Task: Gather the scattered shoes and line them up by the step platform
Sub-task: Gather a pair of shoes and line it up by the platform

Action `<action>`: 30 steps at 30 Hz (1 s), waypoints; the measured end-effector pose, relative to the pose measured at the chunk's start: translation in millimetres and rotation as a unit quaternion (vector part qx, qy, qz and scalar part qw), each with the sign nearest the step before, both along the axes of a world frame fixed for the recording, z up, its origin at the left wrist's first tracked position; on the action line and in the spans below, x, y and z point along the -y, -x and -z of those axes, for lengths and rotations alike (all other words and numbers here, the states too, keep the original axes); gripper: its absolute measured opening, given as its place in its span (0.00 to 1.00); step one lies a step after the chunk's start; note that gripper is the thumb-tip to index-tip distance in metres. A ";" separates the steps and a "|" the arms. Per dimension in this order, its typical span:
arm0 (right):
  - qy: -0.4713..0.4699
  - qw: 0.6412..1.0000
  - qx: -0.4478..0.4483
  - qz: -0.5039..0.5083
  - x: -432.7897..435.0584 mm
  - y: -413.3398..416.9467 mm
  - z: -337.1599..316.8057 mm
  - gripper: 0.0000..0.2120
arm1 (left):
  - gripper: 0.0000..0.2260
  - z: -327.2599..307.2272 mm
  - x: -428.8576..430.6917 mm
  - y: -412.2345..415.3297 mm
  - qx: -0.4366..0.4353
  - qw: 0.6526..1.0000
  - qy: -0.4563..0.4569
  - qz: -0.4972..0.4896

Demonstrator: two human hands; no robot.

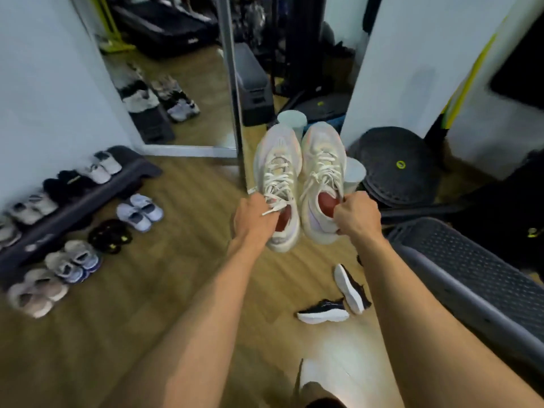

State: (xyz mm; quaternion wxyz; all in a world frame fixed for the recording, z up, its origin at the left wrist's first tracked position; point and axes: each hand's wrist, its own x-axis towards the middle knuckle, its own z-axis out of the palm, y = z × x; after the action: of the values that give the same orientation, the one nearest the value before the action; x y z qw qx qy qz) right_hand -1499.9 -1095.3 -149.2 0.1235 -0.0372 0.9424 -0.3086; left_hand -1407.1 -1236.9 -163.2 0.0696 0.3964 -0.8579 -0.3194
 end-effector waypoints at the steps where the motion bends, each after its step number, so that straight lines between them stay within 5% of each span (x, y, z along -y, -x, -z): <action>1: 0.000 1.000 0.003 -0.025 25.7 -6.3 1.3 0.11 | 0.14 1.5 22.2 -11.8 0.000 1.000 -0.002 -0.028; 15: -0.021 0.950 0.076 -0.301 337.9 -58.9 72.8 0.17 | 0.17 55.0 249.8 -136.8 0.046 0.949 -0.070 -0.305; 19: -0.042 0.928 0.096 -0.358 408.1 -92.9 93.8 0.11 | 0.18 76.6 296.9 -177.8 0.048 0.921 -0.116 -0.370; 30: -0.095 0.916 0.193 -0.339 568.5 -119.2 134.4 0.15 | 0.20 121.7 460.8 -205.2 0.062 0.932 -0.157 -0.320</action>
State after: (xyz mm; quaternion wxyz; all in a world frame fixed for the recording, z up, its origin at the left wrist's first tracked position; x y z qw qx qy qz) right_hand -1380.8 -1663.8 -283.6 0.4032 -0.2822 0.8560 -0.1583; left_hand -1201.9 -1697.8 -284.9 0.0516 0.6748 -0.6271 -0.3856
